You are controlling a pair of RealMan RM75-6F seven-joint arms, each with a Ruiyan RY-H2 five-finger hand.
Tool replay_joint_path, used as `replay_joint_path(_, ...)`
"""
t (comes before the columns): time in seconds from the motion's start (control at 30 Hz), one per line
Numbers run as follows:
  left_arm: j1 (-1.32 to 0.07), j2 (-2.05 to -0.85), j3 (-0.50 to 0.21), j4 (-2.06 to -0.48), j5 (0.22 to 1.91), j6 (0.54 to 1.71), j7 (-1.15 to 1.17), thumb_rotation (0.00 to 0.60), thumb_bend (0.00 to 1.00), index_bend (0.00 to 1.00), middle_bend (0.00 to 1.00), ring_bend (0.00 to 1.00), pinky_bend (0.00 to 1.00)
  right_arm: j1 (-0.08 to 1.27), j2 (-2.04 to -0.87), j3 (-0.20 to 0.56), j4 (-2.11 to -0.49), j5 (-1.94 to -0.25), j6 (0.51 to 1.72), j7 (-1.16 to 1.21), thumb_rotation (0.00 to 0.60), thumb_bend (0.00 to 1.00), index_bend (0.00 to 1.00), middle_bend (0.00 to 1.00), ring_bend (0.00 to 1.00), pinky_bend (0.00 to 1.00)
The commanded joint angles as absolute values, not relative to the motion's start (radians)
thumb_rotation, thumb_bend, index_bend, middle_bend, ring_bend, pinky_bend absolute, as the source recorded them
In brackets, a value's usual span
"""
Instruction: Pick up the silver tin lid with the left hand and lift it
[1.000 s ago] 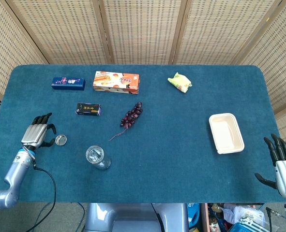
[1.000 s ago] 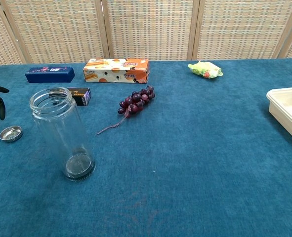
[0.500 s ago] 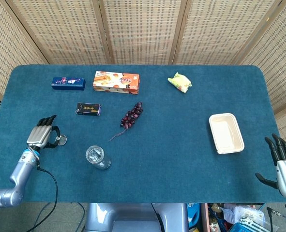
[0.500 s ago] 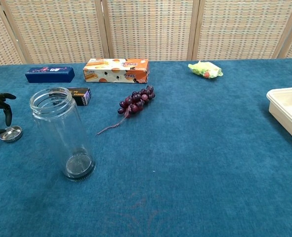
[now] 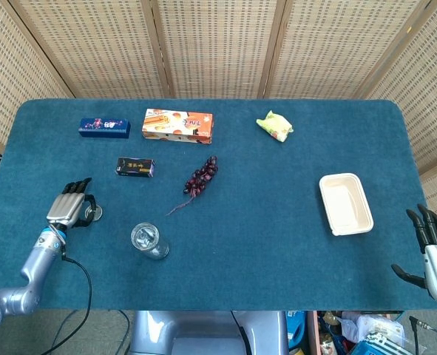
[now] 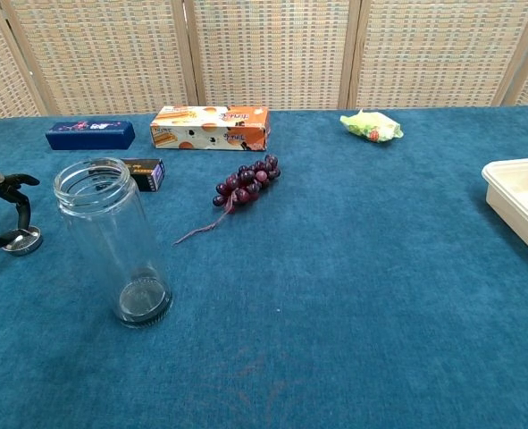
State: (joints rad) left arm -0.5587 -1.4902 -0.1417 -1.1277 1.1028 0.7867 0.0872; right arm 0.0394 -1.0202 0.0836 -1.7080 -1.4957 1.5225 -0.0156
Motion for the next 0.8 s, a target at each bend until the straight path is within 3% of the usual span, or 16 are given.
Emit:
replay_joint_path(0.03, -0.560, -1.491, -0.141, -1.130, 1.096, 0.786, 0.096, 0.600, 0.48, 0.55, 0.00, 0.00, 0.00, 0.040, -1.021, 0.083, -1.708, -1.497, 1.523, -0.017, 0.600, 0.00, 0.07, 0.00, 0.00, 0.00)
replay_joint_path(0.53, -0.542, -1.438, -0.143, -1.197, 1.117, 0.889, 0.144, 0.600, 0.48, 0.59, 0.00, 0.00, 0.00, 0.041, -1.018, 0.081, -1.712, -1.498, 1.519, -0.006, 0.600, 0.00, 0.07, 0.00, 0.00, 0.00)
replay_joint_path(0.8, -0.518, -1.316, -0.142, -1.395, 1.215, 1.047, 0.224, 0.600, 0.48, 0.59, 0.00, 0.00, 0.00, 0.041, -1.015, 0.081, -1.715, -1.499, 1.521, -0.001, 0.600, 0.00, 0.07, 0.00, 0.00, 0.00)
